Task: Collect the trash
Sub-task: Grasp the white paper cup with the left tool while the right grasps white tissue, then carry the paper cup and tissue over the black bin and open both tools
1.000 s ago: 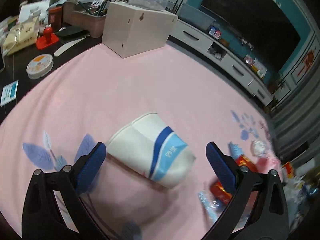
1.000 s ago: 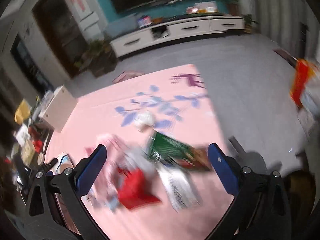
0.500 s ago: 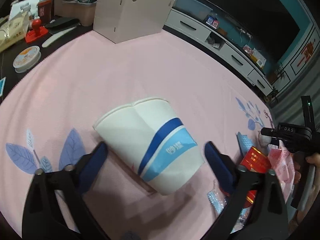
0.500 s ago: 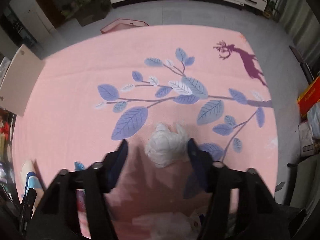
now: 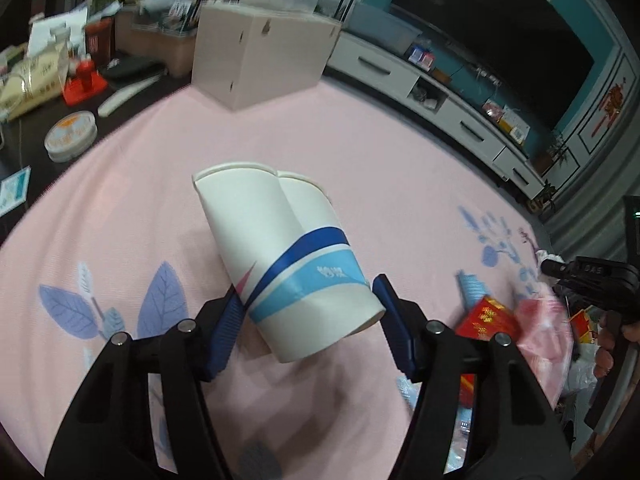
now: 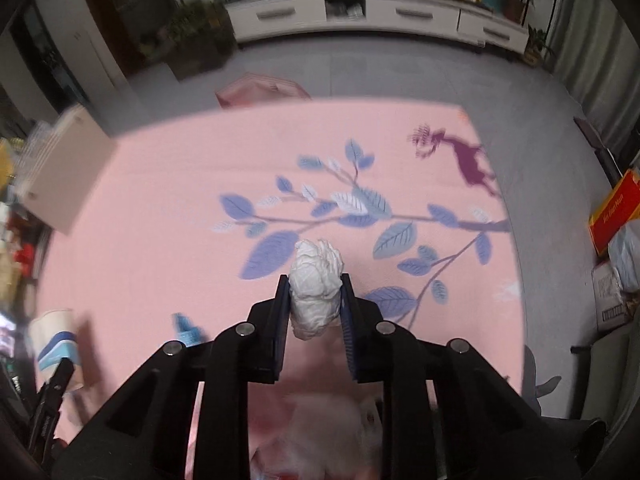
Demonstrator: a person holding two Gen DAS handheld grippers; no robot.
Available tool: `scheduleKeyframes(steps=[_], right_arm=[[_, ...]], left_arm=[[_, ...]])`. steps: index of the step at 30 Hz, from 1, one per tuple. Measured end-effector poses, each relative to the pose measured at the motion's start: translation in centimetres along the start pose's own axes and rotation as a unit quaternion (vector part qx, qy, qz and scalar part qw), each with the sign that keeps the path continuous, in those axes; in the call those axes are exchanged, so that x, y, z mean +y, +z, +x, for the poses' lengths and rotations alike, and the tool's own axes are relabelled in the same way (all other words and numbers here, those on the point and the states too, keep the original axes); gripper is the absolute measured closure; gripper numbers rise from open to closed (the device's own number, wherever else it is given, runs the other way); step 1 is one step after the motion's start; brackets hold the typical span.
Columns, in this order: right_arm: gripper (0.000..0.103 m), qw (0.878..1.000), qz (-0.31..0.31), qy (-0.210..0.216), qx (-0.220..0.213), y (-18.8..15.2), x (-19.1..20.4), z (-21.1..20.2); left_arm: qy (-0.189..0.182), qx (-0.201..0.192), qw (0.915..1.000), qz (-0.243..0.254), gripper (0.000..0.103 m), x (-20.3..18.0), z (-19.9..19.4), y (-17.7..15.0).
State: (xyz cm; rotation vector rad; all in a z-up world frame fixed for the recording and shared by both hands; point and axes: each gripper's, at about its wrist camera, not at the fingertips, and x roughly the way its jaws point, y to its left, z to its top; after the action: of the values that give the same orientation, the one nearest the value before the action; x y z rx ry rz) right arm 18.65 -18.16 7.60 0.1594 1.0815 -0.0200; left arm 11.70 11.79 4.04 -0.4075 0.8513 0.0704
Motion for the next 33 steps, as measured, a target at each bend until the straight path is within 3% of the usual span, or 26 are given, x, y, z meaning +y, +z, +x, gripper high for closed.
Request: scheduleKeyframes(steps=[5, 9, 17, 25, 33], right_arm=[[0.078, 0.997, -0.010, 0.026, -0.073, -2.9, -0.1, -7.1], [0.078, 0.992, -0.005, 0.044, -0.117, -8.1, -1.1, -11.8], [0.078, 0.990, 0.045, 0.037, -0.125, -18.3, -4.5, -14.0], [0.077, 0.987, 0.063, 0.023, -0.149, -22.3, -6.7, -14.9], [0.077, 0.977, 0.068, 0.015, -0.201, -23.9, -8.2, -18.6]], left_arm=[[-0.021, -0.018, 0.9996, 0.009, 0.039, -1.5, -3.3, -0.6], [-0.055, -0.029, 0.9980, 0.016, 0.039, -2.5, -5.9, -1.7], [-0.099, -0.037, 0.9942, 0.017, 0.039, -4.4, -8.9, -4.2], [-0.126, -0.068, 0.9868, 0.075, 0.039, -8.7, -12.4, -6.4], [-0.159, -0.084, 0.9702, 0.163, 0.039, -13.9, -15.8, -10.4]])
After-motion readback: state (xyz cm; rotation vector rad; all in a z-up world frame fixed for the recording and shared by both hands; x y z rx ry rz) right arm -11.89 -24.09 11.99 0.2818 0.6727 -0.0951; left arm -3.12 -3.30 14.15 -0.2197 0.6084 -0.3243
